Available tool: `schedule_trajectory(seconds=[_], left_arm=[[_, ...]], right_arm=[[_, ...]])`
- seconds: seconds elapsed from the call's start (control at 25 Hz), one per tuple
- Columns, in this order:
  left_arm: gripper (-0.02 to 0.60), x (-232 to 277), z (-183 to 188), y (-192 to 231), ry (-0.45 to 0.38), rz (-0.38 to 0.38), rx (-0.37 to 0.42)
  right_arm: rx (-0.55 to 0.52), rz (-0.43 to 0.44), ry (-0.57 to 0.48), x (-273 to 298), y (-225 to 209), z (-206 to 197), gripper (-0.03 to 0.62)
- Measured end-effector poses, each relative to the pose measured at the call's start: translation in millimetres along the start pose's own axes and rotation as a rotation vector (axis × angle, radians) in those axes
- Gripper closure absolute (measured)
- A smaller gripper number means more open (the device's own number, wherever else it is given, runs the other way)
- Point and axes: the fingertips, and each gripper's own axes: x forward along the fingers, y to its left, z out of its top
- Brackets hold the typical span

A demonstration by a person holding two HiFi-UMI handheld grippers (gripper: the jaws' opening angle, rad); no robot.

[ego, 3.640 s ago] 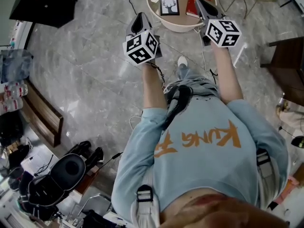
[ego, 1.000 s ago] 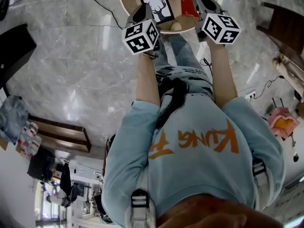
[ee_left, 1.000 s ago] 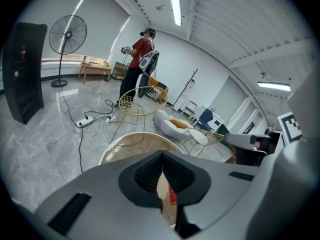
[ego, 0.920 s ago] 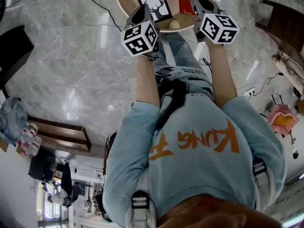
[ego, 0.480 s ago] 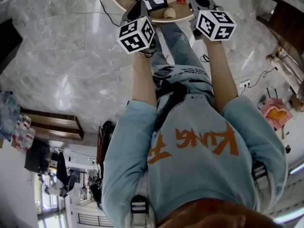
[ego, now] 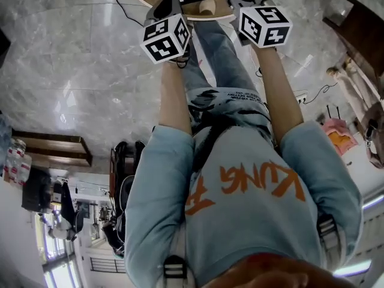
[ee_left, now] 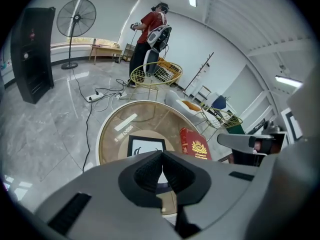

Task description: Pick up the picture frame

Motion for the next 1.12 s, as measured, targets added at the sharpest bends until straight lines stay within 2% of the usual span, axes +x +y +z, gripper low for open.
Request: schedule_trajectory(seconds=[0.24,0.48,0.72,0.88,1.12], left_arm=[[0.561,19,-22,21,0.011,0.052,-0.004],[0.561,38,-44,46,0.026,0.091,0.008],[0.561,64,-63,66,0.046,0.092,0.006],[0.561,74,-68,73,0.048,0.083,0.0],[0.561,94,-74,82,0.061,0.085,0.034]], right_arm=[[-0.018,0.016,0.034,26,-10,-27,0.597],[0.02,0.026,0.04,51,-20,-60,0.597],[0.053,0.02,0.045,81,-29,-85,0.596],[0.063,-0.02,0.057,92,-34,-96,0.595],[0.062,-0.042,0.069,112,-40,-112,0.587]])
